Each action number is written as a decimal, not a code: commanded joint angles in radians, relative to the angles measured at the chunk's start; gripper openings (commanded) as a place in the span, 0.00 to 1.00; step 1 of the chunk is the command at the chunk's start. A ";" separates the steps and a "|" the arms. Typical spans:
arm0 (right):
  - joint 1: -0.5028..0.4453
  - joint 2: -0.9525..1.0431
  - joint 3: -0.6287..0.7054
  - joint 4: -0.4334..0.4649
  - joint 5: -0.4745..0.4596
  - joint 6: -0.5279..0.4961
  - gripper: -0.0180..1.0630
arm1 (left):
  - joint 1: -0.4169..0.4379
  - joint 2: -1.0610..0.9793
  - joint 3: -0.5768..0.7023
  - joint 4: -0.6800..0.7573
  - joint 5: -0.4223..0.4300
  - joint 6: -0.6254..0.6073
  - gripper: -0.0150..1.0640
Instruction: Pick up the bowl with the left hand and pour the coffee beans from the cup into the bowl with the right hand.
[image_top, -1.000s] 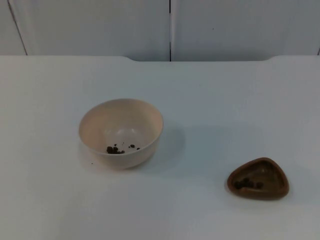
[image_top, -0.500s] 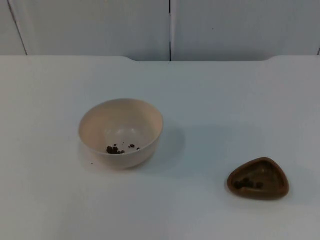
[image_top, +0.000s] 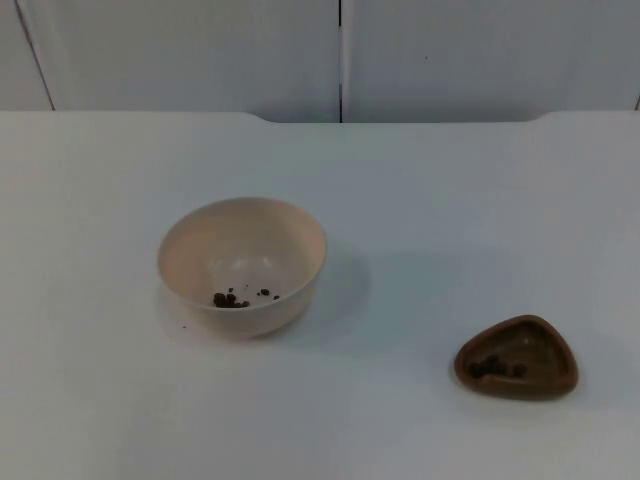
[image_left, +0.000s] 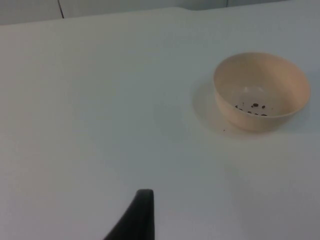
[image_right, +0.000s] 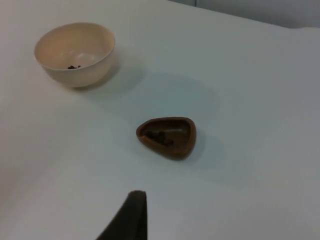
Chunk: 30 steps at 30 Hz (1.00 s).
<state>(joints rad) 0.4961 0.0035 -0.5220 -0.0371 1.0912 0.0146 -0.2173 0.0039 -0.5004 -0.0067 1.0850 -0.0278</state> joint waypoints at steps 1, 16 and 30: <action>-0.040 -0.004 0.008 -0.005 -0.012 -0.004 0.99 | 0.001 -0.004 0.005 -0.008 -0.011 -0.007 0.99; -0.344 -0.004 0.008 -0.005 -0.014 -0.004 0.99 | 0.001 -0.004 0.005 -0.008 -0.011 -0.007 0.99; -0.415 -0.004 0.008 -0.005 -0.014 -0.004 0.99 | 0.001 -0.004 0.005 -0.008 -0.011 -0.007 0.99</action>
<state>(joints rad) 0.0854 0.0035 -0.5220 -0.0404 1.0897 0.0146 -0.2173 0.0039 -0.5004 -0.0067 1.0850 -0.0278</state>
